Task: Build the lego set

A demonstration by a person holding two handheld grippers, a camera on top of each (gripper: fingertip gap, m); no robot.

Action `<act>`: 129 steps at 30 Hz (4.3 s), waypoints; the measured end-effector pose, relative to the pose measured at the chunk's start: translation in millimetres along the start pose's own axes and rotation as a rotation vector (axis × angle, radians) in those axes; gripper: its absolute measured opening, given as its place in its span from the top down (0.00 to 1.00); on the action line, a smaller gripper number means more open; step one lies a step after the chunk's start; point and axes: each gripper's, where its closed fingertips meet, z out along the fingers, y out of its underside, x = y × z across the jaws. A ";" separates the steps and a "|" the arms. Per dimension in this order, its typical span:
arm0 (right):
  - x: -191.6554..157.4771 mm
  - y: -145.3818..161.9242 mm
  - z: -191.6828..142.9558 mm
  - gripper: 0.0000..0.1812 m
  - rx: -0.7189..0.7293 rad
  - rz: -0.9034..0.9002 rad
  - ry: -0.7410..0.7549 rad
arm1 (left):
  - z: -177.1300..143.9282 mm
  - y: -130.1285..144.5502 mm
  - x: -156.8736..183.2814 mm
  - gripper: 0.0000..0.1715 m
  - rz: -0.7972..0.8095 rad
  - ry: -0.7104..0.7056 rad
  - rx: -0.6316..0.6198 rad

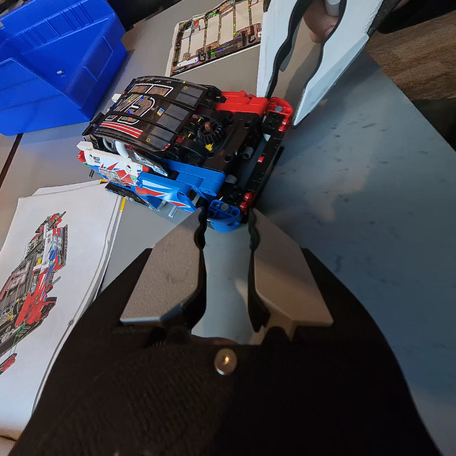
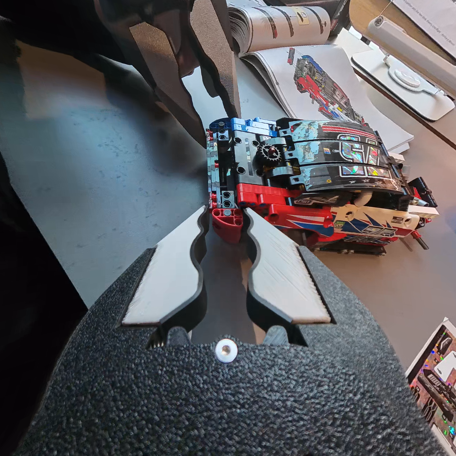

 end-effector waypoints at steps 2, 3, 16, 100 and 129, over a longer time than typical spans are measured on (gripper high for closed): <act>-0.1 0.0 -0.1 0.86 0.002 0.000 -0.003 | -0.1 -0.1 0.1 0.82 -0.001 0.002 0.000; 0.0 0.1 -0.2 0.86 0.003 -0.001 -0.004 | -0.1 -0.2 0.2 0.82 -0.003 0.003 0.001; 0.0 0.0 -0.3 0.86 0.010 0.060 -0.064 | -0.7 -1.7 1.3 0.82 -0.093 0.049 0.002; 7.5 -1.8 5.2 0.86 -0.006 0.169 -0.066 | 3.2 -10.1 -0.4 0.90 0.450 -0.040 -0.290; 11.0 -1.2 6.7 0.86 -0.021 0.095 0.022 | 2.6 -0.3 -18.2 0.83 -0.111 0.072 -0.016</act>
